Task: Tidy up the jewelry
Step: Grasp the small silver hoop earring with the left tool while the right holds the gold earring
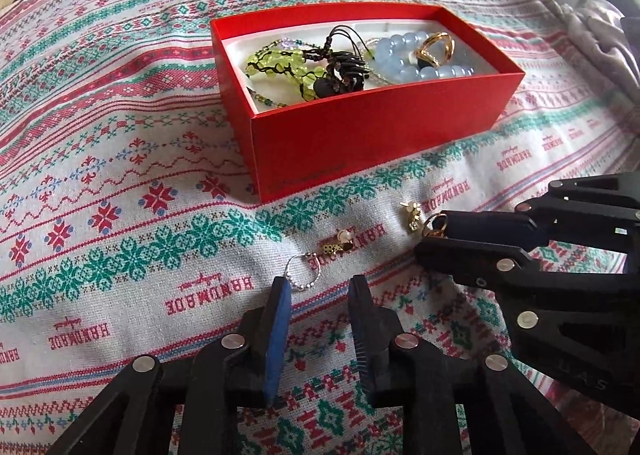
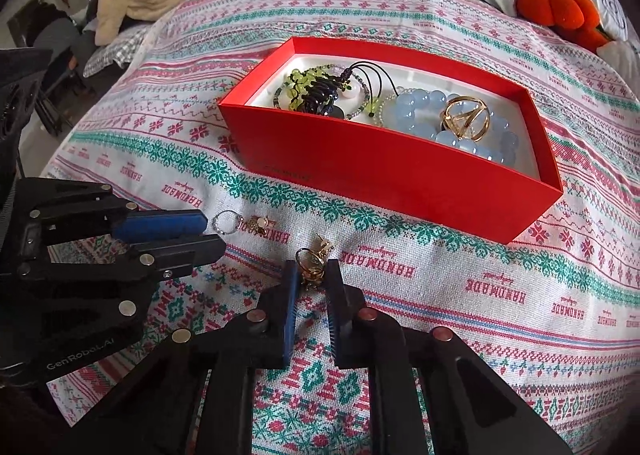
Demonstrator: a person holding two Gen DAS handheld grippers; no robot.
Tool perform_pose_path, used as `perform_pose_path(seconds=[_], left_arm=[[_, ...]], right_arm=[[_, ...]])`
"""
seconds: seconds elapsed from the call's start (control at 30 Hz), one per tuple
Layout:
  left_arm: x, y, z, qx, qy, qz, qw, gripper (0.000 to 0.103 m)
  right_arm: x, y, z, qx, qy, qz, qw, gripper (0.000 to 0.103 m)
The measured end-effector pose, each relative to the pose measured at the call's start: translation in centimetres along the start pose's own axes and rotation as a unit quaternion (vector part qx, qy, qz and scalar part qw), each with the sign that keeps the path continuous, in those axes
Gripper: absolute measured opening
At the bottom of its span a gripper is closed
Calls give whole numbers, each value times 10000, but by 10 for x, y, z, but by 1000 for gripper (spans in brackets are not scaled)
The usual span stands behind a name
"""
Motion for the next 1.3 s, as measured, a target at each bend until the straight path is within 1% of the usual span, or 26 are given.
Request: perform_pose_path(seconds=[0.07,0.23,0.33,0.4,0.47,0.53,0.63,0.67,0.8,1.1,1.3], left_arm=[[-2,3,2,-47,41,-13,10000,32],[-8,13,3,-187,80,-26,9998,32],[-9,16,4,-263,214,-23,9994,31],[-9,17,3,-302,243,-5,9992,26],[-8,16,2,-371,293,14,9989,17],[-8,16,0,-395,313,30,9987,13],[-7,15,1,-401,376,47,9985,10],[-6,14,1,-415,416,45,9983,2],[-2,11,1,-456,473,51,9978,0],[-1,-2,-7,-494,240,175,9983,0],[0,-11,-9,-433,245,198,9986,0]], right_arm=[[1,-4,2,-40,35,21,10000,14],[7,-15,9,-80,112,58,9999,14],[10,-18,14,-98,178,36,9998,14],[12,-21,16,-106,211,34,9997,14],[13,-24,19,-116,232,46,9997,14],[13,-26,21,-115,241,62,9996,14],[12,-27,23,-112,266,76,9996,14],[11,-28,23,-110,275,81,9995,14],[9,-31,24,-112,292,120,9994,14],[5,-40,28,-119,335,209,9991,14],[3,-45,33,-141,425,237,9987,14]])
Point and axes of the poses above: each gripper's, at about its wrist camera, not at the fingertips, and y roughly the way its jaws point, z to its right, x to its underside, the point moved 10 cm from there along y, roughly the way its jaws point, and after that the axes turned 1 degree about x, right-handed, at the moved point
